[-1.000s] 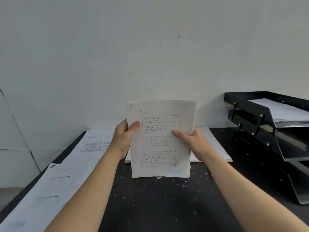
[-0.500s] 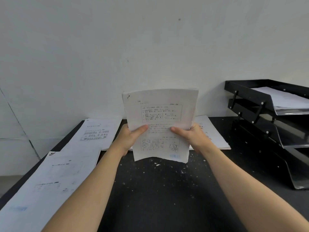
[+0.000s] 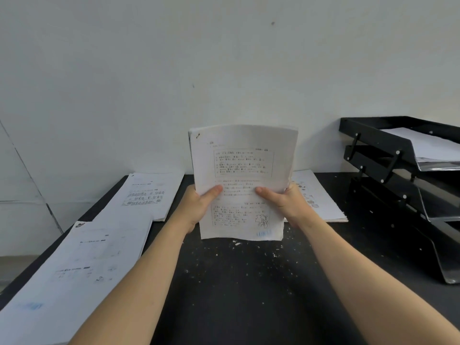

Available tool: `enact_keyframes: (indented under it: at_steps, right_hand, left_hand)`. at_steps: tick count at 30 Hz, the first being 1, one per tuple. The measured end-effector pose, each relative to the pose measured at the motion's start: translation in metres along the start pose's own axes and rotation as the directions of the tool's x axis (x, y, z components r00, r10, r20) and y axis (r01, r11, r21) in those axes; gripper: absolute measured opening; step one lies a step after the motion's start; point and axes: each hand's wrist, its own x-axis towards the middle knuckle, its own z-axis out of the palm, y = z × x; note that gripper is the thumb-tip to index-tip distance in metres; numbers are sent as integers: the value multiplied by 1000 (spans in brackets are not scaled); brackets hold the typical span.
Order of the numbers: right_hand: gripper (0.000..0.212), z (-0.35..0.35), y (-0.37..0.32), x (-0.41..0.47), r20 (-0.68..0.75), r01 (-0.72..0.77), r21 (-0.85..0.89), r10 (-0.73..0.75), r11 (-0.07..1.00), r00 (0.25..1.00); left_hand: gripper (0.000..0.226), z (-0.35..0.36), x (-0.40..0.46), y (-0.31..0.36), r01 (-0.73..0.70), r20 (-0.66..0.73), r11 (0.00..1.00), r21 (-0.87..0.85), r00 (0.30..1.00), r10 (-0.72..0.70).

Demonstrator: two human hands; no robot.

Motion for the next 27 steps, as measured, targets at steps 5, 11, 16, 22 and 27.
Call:
enact_keyframes:
  at_steps: [5, 11, 16, 22, 27]
  right_hand:
    - [33, -6, -5, 3, 16, -35, -45, 35, 998, 999]
    - [71, 0, -46, -1, -103, 25, -47, -30, 999, 994]
    - [62, 28, -120, -7, -336, 307, -628, -605, 715, 722]
    - [63, 109, -164, 4, 113, 320, -907, -576, 272, 809]
    - [59, 142, -146, 13, 222, 304, -927, -336, 217, 915]
  left_hand:
    - [15, -6, 8, 20, -4, -2, 1000, 21, 1000, 5]
    - [14, -4, 20, 57, -84, -81, 996, -43, 993, 80]
    - [10, -2, 20, 58, -56, -103, 997, -46, 993, 51]
    - [14, -2, 18, 62, -23, -98, 998, -53, 995, 17]
    - [12, 0, 16, 69, -166, -51, 970, 180, 983, 178]
